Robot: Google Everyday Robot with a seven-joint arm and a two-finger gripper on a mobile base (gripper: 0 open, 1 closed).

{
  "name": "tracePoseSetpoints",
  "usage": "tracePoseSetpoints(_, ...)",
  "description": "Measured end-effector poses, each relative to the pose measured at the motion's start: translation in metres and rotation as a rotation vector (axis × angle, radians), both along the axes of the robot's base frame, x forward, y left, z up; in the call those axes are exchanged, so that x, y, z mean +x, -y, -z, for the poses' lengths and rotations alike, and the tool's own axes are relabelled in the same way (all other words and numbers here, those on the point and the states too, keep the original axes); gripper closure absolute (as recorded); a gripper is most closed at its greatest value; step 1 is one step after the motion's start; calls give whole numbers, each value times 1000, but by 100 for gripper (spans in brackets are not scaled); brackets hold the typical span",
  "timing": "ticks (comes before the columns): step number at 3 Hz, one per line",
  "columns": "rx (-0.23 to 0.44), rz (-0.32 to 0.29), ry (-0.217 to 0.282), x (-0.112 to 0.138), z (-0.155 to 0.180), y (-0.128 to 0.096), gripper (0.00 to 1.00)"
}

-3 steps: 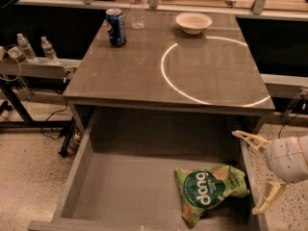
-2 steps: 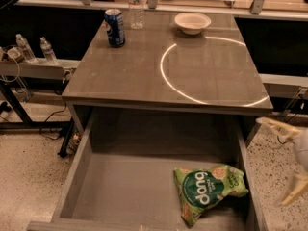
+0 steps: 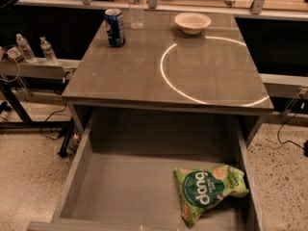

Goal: Place green rice chip bag into top drawer

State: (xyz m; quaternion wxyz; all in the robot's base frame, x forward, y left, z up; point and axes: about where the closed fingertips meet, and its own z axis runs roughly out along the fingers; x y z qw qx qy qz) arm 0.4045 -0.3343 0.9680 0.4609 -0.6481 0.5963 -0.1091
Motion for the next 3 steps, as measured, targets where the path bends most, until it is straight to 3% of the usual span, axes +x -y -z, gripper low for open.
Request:
tracePoseSetpoints(1, -9, -3, 170, 19, -57, -9, 0)
tracePoseSetpoints(2, -54, -82, 347, 63, -123, -67, 0)
tracePoseSetpoints(3, -53, -80, 336, 60, -119, -65, 0)
